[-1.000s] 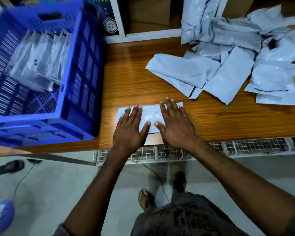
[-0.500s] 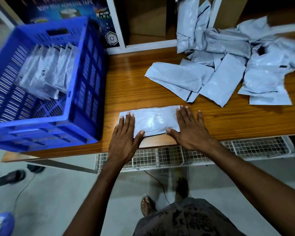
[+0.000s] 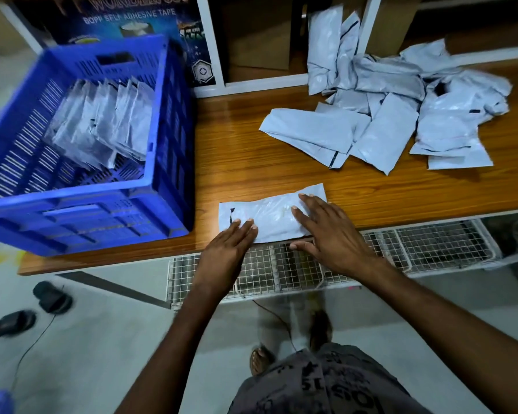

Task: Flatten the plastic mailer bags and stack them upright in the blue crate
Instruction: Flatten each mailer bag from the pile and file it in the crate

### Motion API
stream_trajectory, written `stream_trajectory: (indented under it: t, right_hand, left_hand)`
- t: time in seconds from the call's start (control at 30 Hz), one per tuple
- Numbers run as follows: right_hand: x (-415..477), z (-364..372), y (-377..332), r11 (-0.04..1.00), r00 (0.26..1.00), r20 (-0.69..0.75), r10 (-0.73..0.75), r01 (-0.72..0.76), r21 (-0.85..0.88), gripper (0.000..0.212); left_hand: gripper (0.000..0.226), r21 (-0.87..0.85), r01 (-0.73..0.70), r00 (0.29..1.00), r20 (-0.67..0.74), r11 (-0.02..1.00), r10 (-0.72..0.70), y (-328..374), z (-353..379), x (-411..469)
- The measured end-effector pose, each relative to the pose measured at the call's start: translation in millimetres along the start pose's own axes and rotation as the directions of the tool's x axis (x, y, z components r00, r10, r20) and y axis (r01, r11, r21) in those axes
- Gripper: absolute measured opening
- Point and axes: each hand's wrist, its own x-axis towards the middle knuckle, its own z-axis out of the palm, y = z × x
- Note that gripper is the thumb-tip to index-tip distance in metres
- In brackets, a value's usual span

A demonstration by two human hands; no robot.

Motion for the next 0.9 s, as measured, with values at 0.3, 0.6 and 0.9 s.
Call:
stream_trajectory:
  t: [0.3,0.6,0.9]
  right_hand:
    - [3.2,-32.7,-6.4,0.996,0.917,-0.391,-0.083,0.093,0.007,0.051]
    - [27.6,-82.0,16.1,0.989,0.878,-0.474,-0.075,0.124,0.074,0.012]
    - [48.1,-73.0,33.7,0.989,0.765,-0.627,-0.15,0.123,-0.086,0.019]
  left_hand:
    - [0.03,-0.085,-0.008,0.925,-0.38,0.996,-0.025,-0.8,-63.4,20.2]
    - [0.017,-0.024,0.035,0.908,-0.417,0.999,-0.042,-12.3,-83.6,47.4]
    - [0.01,0.058,-0.009,0.831,-0.554,0.998,0.039,-13.0,-72.3,65.3]
